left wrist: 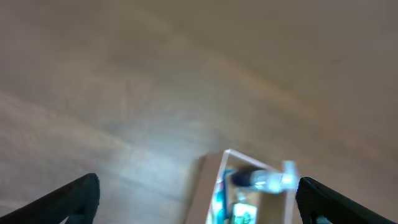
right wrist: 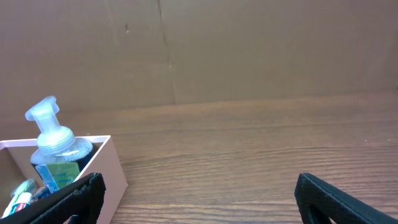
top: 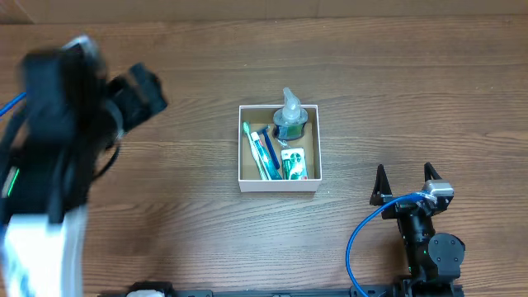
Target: Pack container
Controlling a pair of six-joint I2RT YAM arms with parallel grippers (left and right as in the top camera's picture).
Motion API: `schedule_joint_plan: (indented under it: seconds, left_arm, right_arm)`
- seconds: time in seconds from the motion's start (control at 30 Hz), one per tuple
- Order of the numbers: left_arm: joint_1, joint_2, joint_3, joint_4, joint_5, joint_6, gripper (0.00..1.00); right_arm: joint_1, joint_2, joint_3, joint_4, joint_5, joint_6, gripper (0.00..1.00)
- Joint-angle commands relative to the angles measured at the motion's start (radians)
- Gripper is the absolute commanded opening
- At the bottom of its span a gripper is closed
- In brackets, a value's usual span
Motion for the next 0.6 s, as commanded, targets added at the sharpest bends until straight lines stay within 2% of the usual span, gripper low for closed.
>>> schedule_joint_plan:
  seconds: [0.0, 0.4, 0.57]
  left_arm:
    - [-0.006, -0.214, 0.01, -0.003, -0.003, 0.01, 1.0]
    - [-0.006, -0.803, 0.01, -0.012, -0.003, 0.01, 1.0]
    - [-0.005, -0.955, 0.01, -0.141, -0.041, 0.013, 1.0]
  right_arm:
    - [-0.005, -0.012, -0.01, 0.01, -0.006, -0.008, 1.0]
    - [-0.005, -0.012, -0.01, 0.01, -0.006, -0.008, 1.0]
    - [-0.005, -0.012, -0.01, 0.01, -0.006, -0.008, 1.0]
